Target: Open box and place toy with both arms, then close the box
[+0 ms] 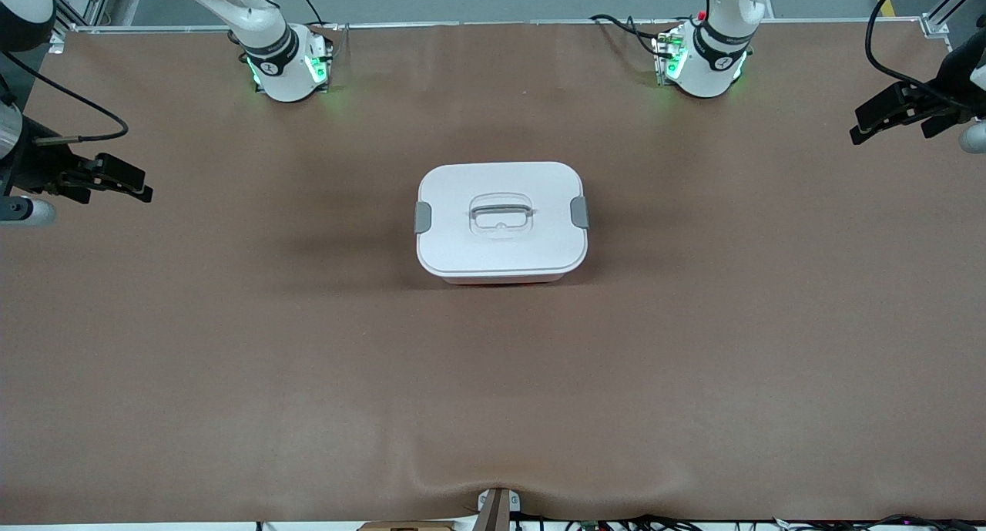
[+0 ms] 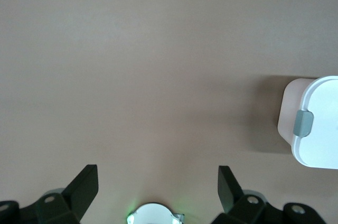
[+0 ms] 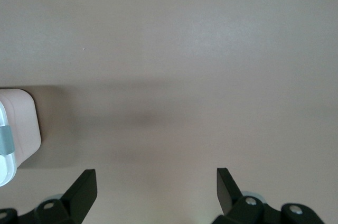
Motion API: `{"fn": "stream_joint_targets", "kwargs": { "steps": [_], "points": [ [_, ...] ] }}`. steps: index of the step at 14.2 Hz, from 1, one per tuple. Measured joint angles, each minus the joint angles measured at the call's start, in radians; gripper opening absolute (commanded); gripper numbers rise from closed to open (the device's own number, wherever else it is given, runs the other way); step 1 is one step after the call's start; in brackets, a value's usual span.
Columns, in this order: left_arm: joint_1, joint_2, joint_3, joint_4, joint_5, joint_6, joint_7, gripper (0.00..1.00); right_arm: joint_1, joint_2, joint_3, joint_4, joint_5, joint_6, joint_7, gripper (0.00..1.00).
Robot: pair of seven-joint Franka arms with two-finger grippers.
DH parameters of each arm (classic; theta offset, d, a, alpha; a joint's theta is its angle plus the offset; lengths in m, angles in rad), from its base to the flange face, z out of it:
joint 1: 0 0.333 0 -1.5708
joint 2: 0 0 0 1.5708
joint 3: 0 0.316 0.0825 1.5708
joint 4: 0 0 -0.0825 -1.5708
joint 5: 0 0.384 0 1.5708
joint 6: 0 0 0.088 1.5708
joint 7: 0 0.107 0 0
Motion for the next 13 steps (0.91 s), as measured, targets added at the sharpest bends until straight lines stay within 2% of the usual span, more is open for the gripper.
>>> {"fn": "stream_joint_targets", "kwargs": {
  "steps": [7,13],
  "points": [
    [0.000,0.000,0.015,-0.008,0.000,0.018,0.058,1.00,-0.002,0.009,-0.003,-0.003,0.000,0.030,0.000,1.00],
    [0.000,0.000,0.015,-0.009,0.000,0.019,0.075,1.00,-0.008,0.010,-0.010,-0.050,-0.001,0.091,0.000,1.00]
  ]
}}
